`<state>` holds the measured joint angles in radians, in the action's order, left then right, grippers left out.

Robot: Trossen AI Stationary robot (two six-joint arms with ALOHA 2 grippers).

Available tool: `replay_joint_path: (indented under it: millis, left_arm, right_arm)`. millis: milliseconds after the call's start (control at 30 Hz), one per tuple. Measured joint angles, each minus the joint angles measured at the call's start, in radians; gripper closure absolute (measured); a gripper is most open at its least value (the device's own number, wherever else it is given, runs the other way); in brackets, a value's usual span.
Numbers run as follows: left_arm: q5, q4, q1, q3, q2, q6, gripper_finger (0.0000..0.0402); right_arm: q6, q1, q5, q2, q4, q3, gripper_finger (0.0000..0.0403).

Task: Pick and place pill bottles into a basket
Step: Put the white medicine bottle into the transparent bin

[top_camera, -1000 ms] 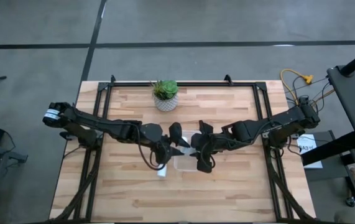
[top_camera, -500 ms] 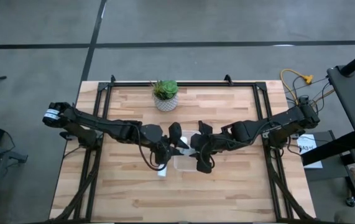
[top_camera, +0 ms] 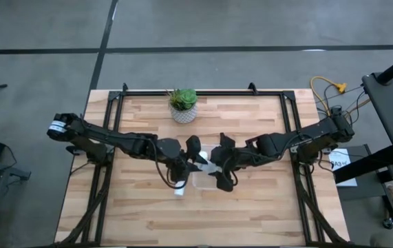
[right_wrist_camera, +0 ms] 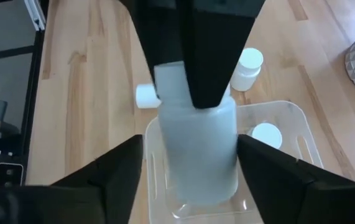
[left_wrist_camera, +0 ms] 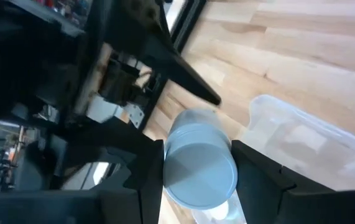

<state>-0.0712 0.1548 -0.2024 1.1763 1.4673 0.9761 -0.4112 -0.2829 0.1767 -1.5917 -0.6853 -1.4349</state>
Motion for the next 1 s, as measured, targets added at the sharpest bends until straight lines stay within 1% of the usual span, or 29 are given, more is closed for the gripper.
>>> replay_joint_path:
  millis: [100,200,300,367,433,500,600,700,867,1000]
  left_arm:
    - [-0.037,0.02,0.002,-0.001,0.0,-0.002,0.0257]
    - [-0.065,0.04,0.012,-0.003,0.0,-0.019,0.0257]
    - [-0.07,0.072,0.028,0.006,0.0,-0.056,0.0257]
    - [-0.072,0.073,0.035,0.007,0.0,-0.06,0.0257]
    - [-0.069,0.073,0.041,0.007,-0.002,-0.082,0.0257]
    - [-0.067,0.074,0.045,0.007,-0.006,-0.109,0.0257]
    - [-0.068,0.074,0.047,0.009,-0.013,-0.153,0.0257]
    - [-0.066,0.083,0.046,0.017,-0.013,-0.192,0.0257]
    - [-0.065,0.15,0.046,0.049,-0.013,-0.274,0.0257]
    - [-0.06,0.196,0.046,0.087,-0.013,-0.334,0.0257]
  right_arm:
    - [0.001,0.0,0.0,0.002,-0.007,0.0,0.0133]
    - [0.001,0.0,0.003,0.015,-0.034,0.0,0.0124]
    - [0.01,-0.001,0.056,0.047,-0.092,-0.005,0.0123]
    - [0.019,-0.001,0.132,0.079,-0.134,-0.016,0.0126]
    - [0.027,0.0,0.236,0.122,-0.17,-0.026,0.0131]
    - [0.046,0.0,0.348,0.175,-0.181,-0.032,0.0137]
    - [0.102,0.0,0.49,0.258,-0.185,-0.032,0.0147]
    - [0.16,0.0,0.582,0.335,-0.186,-0.032,0.0158]
    - [0.21,-0.001,0.593,0.447,-0.185,-0.012,0.0192]
    - [0.235,-0.007,0.586,0.512,-0.163,0.042,0.0246]
